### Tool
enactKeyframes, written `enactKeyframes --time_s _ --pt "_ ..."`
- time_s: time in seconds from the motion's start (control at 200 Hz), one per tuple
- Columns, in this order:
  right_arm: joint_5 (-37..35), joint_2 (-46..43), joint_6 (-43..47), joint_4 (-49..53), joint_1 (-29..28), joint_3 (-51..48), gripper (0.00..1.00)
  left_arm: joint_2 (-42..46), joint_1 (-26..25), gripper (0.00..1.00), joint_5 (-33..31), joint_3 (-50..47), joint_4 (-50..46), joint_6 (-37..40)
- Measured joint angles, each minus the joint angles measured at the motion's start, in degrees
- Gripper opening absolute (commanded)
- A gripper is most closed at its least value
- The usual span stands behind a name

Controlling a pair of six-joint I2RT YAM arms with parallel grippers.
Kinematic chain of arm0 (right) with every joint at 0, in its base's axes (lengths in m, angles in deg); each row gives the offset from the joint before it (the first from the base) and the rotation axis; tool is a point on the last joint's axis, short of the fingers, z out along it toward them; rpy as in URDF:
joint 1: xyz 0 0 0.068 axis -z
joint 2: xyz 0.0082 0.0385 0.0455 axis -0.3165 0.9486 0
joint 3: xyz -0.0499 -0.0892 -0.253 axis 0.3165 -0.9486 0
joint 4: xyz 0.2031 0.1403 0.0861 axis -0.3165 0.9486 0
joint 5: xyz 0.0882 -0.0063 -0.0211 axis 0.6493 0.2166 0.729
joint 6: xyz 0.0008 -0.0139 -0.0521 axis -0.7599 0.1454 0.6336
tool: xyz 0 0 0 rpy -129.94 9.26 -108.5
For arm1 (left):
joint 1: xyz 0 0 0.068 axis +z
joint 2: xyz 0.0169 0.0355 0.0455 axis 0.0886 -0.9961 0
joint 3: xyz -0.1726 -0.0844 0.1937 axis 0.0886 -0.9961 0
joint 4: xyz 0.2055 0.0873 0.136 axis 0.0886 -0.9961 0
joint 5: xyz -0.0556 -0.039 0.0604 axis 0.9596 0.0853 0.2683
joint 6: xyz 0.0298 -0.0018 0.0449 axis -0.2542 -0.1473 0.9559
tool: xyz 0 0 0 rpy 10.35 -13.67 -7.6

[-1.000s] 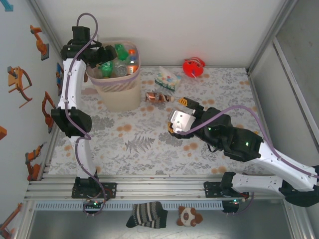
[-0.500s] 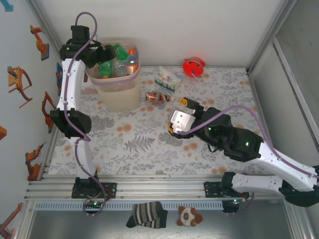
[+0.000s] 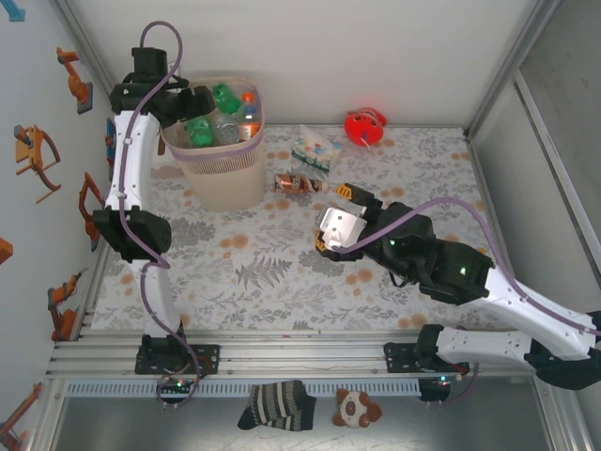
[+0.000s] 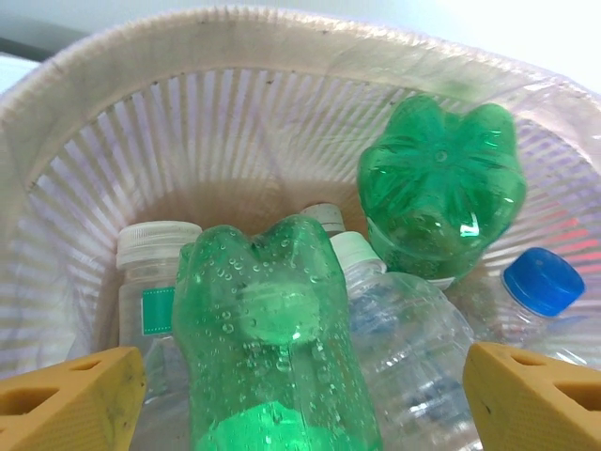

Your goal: Put the plastic bottles in the bin

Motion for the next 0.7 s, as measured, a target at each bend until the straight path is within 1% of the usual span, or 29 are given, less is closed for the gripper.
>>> enactKeyframes --time_s 0.11,0.185,0.265,0.371,0.456,0.566,0.701 --pt "-1.7 1.3 -1.8 -0.3 0.2 0.0 0.85 2.4 -0.6 0.86 0.2 -0.2 -0.1 1.4" --pt "-2.8 2.2 -3.5 -0.4 1.4 0.1 0.85 4.9 -1.2 0.86 0.6 -1.2 -0.1 2.3" --pt "-3.2 2.4 -5.6 -0.4 3.8 0.1 0.85 7.9 -2.1 0.86 1.5 -2.8 0.1 3.4" --pt "-2.2 2.4 -8.2 -0.5 8.5 0.2 0.85 11.7 -3.0 0.85 2.8 -5.6 0.4 4.6" --pt "0.4 2.6 -9.9 -0.3 12.9 0.5 0.85 14.5 -3.3 0.85 3.9 -8.9 1.0 5.1" --pt "4.9 4.4 -11.2 -0.1 19.3 1.2 0.85 18.8 -3.3 0.85 5.1 -15.3 2.4 5.3" --pt "12.2 9.3 -11.2 0.3 26.9 1.8 0.84 26.5 -3.3 0.85 6.0 -28.7 7.5 5.2"
